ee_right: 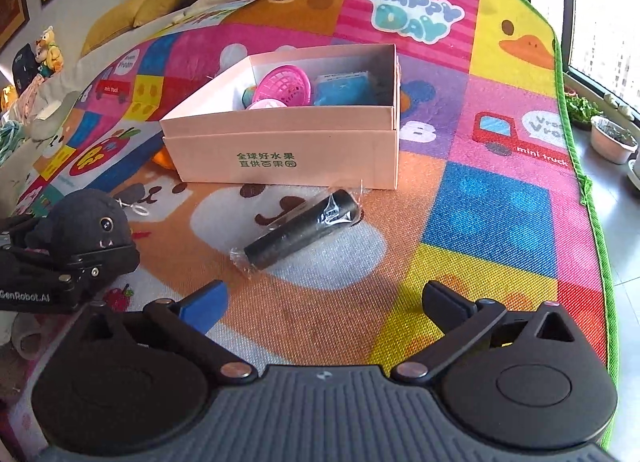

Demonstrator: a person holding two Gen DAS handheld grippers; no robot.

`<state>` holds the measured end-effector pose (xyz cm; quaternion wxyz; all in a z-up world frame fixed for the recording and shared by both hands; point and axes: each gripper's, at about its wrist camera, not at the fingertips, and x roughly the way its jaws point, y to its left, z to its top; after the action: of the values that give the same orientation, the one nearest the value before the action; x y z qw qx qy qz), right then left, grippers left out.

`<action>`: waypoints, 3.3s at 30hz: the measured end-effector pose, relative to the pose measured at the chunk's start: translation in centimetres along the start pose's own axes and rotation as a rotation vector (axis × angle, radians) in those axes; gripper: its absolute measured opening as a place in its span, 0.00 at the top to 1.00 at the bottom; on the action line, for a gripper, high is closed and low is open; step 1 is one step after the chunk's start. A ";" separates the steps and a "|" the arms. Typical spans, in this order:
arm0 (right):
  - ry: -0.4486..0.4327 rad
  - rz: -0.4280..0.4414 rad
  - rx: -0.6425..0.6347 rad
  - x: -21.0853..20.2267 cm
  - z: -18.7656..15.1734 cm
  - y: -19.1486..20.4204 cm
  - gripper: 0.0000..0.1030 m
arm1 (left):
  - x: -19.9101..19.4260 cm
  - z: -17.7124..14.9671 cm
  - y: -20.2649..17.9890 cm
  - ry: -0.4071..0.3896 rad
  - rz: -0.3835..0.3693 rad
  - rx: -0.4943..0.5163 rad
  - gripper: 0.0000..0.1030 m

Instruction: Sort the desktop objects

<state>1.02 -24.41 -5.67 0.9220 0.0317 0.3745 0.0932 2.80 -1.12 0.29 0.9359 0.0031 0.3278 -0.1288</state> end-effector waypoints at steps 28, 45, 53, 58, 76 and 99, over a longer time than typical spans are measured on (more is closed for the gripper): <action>-0.010 -0.019 -0.055 4.1 5.2 -0.1 0.54 | 0.1 -0.1 1.0 0.016 0.120 -0.098 0.00; -0.039 0.029 -0.160 -1.9 0.2 0.3 0.09 | -0.5 -0.6 -0.7 -0.007 0.025 0.029 0.00; -0.002 0.271 -0.193 -2.7 -1.9 2.8 0.08 | -0.2 -0.5 0.3 0.013 0.022 -0.036 0.00; -0.092 0.163 -0.268 -3.7 -1.8 3.6 0.06 | -0.2 -0.4 0.3 0.013 0.020 -0.038 0.00; -0.071 0.047 -0.444 -0.7 -0.5 2.5 0.00 | -0.2 -0.4 0.3 0.017 0.024 -0.032 0.00; -0.123 0.132 -0.430 -3.5 0.2 3.9 0.00 | -0.2 -0.4 0.6 0.012 0.023 -0.059 0.00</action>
<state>-1.86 -21.23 -2.62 0.9206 -0.1355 0.2862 0.2286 2.55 -0.41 0.06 0.9350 -0.0199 0.3370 -0.1086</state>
